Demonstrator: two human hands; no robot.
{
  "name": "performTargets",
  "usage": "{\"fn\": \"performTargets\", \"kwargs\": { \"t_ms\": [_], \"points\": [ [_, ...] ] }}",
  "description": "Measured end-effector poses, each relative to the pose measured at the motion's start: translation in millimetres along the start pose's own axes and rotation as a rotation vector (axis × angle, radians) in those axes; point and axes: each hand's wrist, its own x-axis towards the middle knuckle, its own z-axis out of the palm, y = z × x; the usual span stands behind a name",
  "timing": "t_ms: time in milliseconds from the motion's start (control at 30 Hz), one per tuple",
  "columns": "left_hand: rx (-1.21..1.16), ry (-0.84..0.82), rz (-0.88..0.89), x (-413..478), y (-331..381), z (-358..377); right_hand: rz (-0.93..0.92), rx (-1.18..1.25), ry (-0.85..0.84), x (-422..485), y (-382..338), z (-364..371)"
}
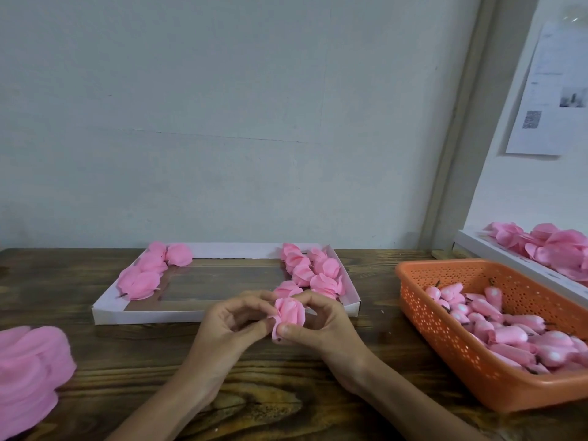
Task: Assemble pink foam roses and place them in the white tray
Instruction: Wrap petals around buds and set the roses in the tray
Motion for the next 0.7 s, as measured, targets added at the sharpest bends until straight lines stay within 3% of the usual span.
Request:
{"fn": "performTargets", "kwargs": {
  "t_ms": [433,700],
  "points": [
    [-0.068,-0.012,-0.066,-2.3,0.0,1.3,-0.103,-0.271,0.166,1.4,4.1,2.1],
    [-0.103,0.021,-0.099,-0.1,-5.7,2.0,-0.075,-0.289,0.178,-3.0,-3.1,7.8]
  ]
}}
